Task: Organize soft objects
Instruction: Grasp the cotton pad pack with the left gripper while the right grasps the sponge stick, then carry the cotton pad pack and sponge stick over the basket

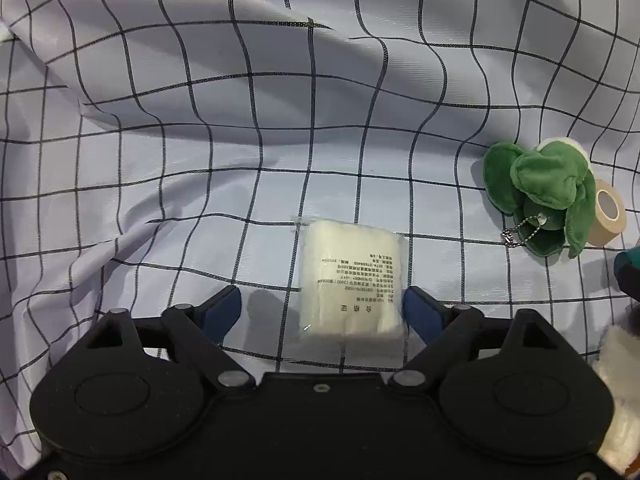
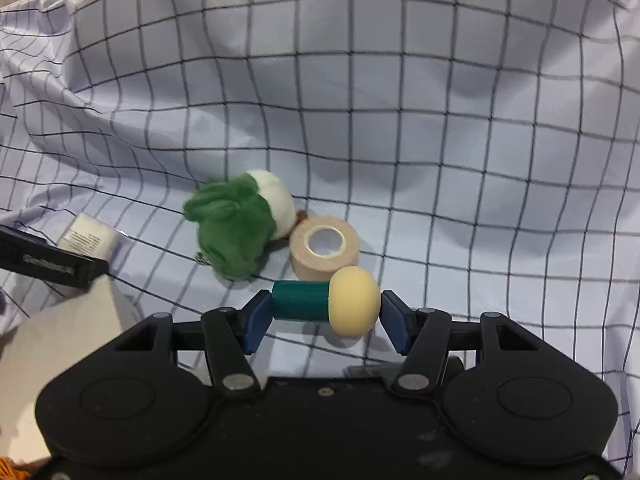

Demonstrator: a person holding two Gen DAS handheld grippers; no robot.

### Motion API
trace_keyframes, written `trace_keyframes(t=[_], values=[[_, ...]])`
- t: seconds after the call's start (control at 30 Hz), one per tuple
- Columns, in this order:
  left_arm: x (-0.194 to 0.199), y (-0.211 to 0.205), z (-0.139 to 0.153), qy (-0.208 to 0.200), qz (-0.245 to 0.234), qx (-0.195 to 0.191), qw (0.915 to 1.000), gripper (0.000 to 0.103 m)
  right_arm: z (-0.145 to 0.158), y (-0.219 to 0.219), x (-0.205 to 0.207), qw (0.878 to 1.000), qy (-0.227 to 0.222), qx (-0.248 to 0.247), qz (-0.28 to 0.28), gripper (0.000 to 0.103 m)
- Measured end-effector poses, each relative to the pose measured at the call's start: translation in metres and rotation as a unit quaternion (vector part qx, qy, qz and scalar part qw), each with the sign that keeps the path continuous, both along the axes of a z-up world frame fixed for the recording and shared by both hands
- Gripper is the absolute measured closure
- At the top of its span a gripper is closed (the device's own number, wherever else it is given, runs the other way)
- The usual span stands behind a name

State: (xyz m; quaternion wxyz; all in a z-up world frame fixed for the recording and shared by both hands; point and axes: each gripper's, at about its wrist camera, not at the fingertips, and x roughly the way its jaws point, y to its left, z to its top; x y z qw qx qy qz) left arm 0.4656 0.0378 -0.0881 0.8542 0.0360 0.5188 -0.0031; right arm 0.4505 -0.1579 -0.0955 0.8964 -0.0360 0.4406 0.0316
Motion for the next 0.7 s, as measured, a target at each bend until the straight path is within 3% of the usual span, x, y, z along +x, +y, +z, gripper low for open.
trace_keyframes(t=[0.1,0.17,0.27,0.43,0.7], values=[[0.001,0.005,-0.001,0.005,-0.001,-0.018,0.9998,0.041,0.008,0.013,0.001,1.000,-0.008,-0.005,0.015,0.045],[-0.001,0.006,-0.001,0.002,-0.002,-0.022,0.9998,0.042,0.012,0.022,0.002,1.000,-0.012,-0.006,0.023,0.045],[-0.003,0.012,-0.001,-0.004,-0.009,-0.047,0.9989,0.053,0.018,0.034,0.003,0.999,-0.014,-0.003,0.034,0.045],[-0.009,0.029,0.005,-0.018,0.008,-0.042,0.9989,0.055,0.027,0.055,0.001,0.998,-0.021,-0.002,0.058,0.045],[-0.026,0.077,0.010,-0.024,0.041,-0.064,0.9968,0.056,0.032,0.091,-0.001,0.995,-0.020,0.004,0.093,0.045]])
